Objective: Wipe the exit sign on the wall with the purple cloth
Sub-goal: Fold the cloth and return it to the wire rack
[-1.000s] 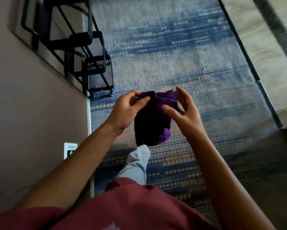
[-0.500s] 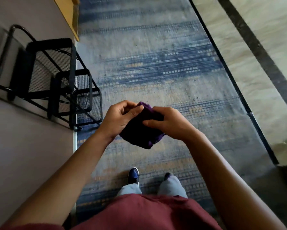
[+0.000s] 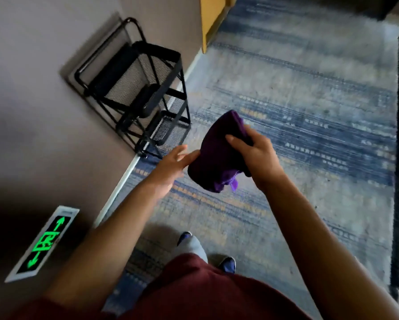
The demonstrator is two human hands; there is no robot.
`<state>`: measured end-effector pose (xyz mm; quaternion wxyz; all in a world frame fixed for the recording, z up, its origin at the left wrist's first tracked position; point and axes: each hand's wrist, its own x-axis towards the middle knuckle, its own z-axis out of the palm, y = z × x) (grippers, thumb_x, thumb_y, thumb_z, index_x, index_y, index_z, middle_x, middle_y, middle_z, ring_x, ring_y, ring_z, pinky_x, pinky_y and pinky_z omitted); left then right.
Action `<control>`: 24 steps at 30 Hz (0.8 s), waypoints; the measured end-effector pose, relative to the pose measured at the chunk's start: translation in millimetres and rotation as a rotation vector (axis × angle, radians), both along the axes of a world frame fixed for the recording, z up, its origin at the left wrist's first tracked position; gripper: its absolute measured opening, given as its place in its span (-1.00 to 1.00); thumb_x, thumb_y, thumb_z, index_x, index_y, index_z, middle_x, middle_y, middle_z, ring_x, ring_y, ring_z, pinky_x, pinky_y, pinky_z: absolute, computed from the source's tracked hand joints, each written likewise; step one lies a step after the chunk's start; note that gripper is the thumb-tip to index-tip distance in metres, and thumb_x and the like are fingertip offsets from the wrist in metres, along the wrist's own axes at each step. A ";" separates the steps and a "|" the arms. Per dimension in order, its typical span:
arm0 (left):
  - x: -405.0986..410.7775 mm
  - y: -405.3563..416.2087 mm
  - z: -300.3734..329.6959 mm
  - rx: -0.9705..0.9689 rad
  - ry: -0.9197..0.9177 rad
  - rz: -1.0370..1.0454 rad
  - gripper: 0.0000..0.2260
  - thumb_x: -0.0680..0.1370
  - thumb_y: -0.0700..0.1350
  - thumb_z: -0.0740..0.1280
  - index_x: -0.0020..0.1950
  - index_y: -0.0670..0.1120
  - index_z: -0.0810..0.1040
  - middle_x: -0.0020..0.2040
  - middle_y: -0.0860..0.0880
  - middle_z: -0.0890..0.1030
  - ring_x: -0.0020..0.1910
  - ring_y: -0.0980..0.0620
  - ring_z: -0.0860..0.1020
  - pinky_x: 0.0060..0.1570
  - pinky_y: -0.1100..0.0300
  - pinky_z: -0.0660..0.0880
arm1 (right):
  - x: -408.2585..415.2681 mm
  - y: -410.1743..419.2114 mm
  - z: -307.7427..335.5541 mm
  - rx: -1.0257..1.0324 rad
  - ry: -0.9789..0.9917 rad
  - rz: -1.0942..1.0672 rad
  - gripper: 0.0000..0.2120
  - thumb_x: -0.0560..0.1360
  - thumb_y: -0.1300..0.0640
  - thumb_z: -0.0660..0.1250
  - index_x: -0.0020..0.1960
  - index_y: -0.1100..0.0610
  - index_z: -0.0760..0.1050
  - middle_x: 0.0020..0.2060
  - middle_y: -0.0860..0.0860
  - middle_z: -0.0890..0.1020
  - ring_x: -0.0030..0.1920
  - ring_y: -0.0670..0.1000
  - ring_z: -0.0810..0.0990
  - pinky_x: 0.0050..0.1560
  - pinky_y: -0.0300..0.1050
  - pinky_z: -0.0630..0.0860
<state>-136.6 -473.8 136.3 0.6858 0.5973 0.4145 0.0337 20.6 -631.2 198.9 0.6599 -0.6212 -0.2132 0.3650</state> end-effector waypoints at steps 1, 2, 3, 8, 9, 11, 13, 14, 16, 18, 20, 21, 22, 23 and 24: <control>3.4 0.0 -2.3 -0.096 0.008 -0.002 -0.35 0.46 0.34 0.41 0.48 0.12 0.43 0.45 0.04 0.52 0.40 0.06 0.49 0.44 -0.16 0.36 | 8.2 7.1 0.6 0.026 0.050 -0.009 -0.85 0.50 0.15 0.44 0.04 0.00 0.67 -0.09 0.00 0.75 -0.07 0.00 0.72 -0.10 -0.14 0.61; 7.7 -0.3 -3.9 -0.187 -0.027 0.001 -0.46 0.49 0.36 0.32 0.42 0.20 0.49 0.41 0.08 0.57 0.40 0.00 0.51 0.44 -0.20 0.35 | 16.0 14.3 0.6 0.051 0.106 -0.019 -0.85 0.49 0.13 0.44 0.05 0.00 0.68 -0.04 0.05 0.75 -0.01 0.05 0.72 -0.06 -0.09 0.62; 12.9 1.2 -6.4 -0.276 -0.101 0.005 -0.57 0.54 0.37 0.22 0.35 0.27 0.54 0.37 0.11 0.59 0.40 -0.03 0.52 0.45 -0.23 0.33 | 23.6 21.9 0.6 0.079 0.176 -0.022 -0.84 0.49 0.13 0.44 0.07 0.00 0.69 0.01 0.08 0.74 0.03 0.09 0.72 -0.04 -0.06 0.63; 35.8 25.1 -16.4 -0.478 -0.416 0.105 -0.40 0.62 0.26 0.21 0.58 -0.03 0.36 0.56 -0.10 0.39 0.57 -0.08 0.33 0.58 -0.15 0.14 | 51.0 67.5 -4.0 0.098 0.377 0.034 -0.83 0.57 0.16 0.39 0.15 0.08 0.65 0.08 0.15 0.72 0.06 0.13 0.72 -0.04 0.00 0.64; 38.3 32.7 -14.3 -0.455 -0.447 0.155 -0.39 0.59 0.21 0.33 0.55 -0.08 0.40 0.53 -0.13 0.44 0.54 -0.10 0.38 0.57 -0.14 0.18 | 55.2 77.6 -5.2 0.093 0.391 0.043 -0.83 0.58 0.17 0.37 0.16 0.10 0.64 0.07 0.15 0.72 0.05 0.13 0.72 -0.05 0.01 0.64; 43.5 59.3 -14.4 -0.395 -0.466 0.276 -0.38 0.46 0.08 0.54 0.45 -0.11 0.50 0.43 -0.15 0.55 0.43 -0.10 0.51 0.46 -0.07 0.37 | 65.8 103.6 -8.5 0.081 0.409 0.053 -0.85 0.60 0.19 0.34 0.15 0.13 0.62 0.03 0.14 0.73 0.00 0.12 0.72 -0.08 0.01 0.65; 51.0 92.2 -18.9 -0.339 -0.493 0.351 -0.45 0.42 -0.02 0.59 0.36 -0.12 0.55 0.35 -0.17 0.61 0.34 -0.11 0.59 0.31 0.01 0.51 | 78.9 134.0 -14.0 0.063 0.386 0.051 -0.86 0.61 0.20 0.33 0.14 0.16 0.61 -0.02 0.14 0.73 -0.04 0.11 0.72 -0.13 -0.01 0.64; 54.9 106.6 -19.4 -0.323 -0.515 0.370 -0.52 0.47 -0.07 0.55 0.35 -0.12 0.56 0.33 -0.17 0.62 0.32 -0.12 0.60 0.28 0.02 0.53 | 85.1 148.2 -18.3 0.049 0.358 0.042 -0.86 0.61 0.20 0.34 0.13 0.17 0.61 -0.04 0.14 0.73 -0.06 0.11 0.72 -0.16 -0.03 0.64; 66.1 141.0 -18.6 -0.282 -0.535 0.403 -0.66 0.58 -0.17 0.40 0.36 -0.13 0.53 0.31 -0.17 0.63 0.30 -0.11 0.61 0.28 0.01 0.52 | 100.0 185.5 -29.8 0.011 0.302 0.011 -0.84 0.59 0.20 0.36 0.15 0.16 0.61 -0.02 0.14 0.73 -0.03 0.14 0.72 -0.13 0.01 0.66; 77.8 175.2 -16.6 -0.235 -0.510 0.468 -0.68 0.62 -0.23 0.34 0.38 -0.15 0.50 0.29 -0.18 0.64 0.27 -0.12 0.61 0.27 0.02 0.53 | 115.0 227.5 -38.6 -0.048 0.245 -0.018 -0.74 0.55 0.20 0.41 0.23 0.04 0.60 0.08 0.10 0.71 0.05 0.15 0.71 -0.02 0.08 0.67; 86.1 204.3 -14.2 -0.173 -0.455 0.556 -0.62 0.62 -0.26 0.33 0.44 -0.20 0.44 0.29 -0.21 0.62 0.25 -0.15 0.60 0.31 -0.06 0.52 | 127.9 263.3 -46.0 -0.090 0.202 -0.037 -0.54 0.54 0.21 0.42 0.35 -0.17 0.52 0.19 0.01 0.66 0.08 0.07 0.71 0.03 0.07 0.67; 90.0 220.9 -13.1 -0.144 -0.430 0.610 -0.57 0.61 -0.28 0.34 0.48 -0.20 0.39 0.31 -0.23 0.59 0.25 -0.16 0.59 0.35 -0.13 0.50 | 134.0 282.4 -48.7 -0.100 0.163 -0.024 -0.47 0.54 0.21 0.42 0.40 -0.23 0.46 0.24 -0.04 0.62 0.11 0.05 0.70 0.07 0.08 0.66; 92.6 236.2 -11.7 -0.118 -0.415 0.653 -0.48 0.61 -0.30 0.34 0.55 -0.14 0.32 0.35 -0.23 0.56 0.27 -0.15 0.59 0.38 -0.17 0.48 | 139.3 301.0 -51.2 -0.113 0.102 0.004 -0.43 0.54 0.22 0.40 0.42 -0.27 0.42 0.26 -0.07 0.59 0.16 0.04 0.68 0.14 0.09 0.64; 94.1 249.7 -9.9 -0.087 -0.408 0.672 -0.39 0.61 -0.32 0.33 0.61 -0.04 0.21 0.41 -0.21 0.51 0.31 -0.14 0.57 0.39 -0.18 0.46 | 144.0 318.2 -53.6 -0.125 0.033 0.043 -0.40 0.55 0.23 0.39 0.44 -0.29 0.40 0.26 -0.10 0.58 0.19 0.02 0.66 0.20 0.10 0.61; 94.4 261.2 -8.2 -0.044 -0.406 0.675 -0.30 0.62 -0.34 0.32 0.65 0.06 0.11 0.46 -0.18 0.44 0.36 -0.11 0.53 0.43 -0.17 0.42 | 147.8 332.3 -55.8 -0.128 -0.023 0.086 -0.38 0.54 0.25 0.37 0.44 -0.30 0.38 0.26 -0.11 0.59 0.22 0.00 0.64 0.24 0.08 0.59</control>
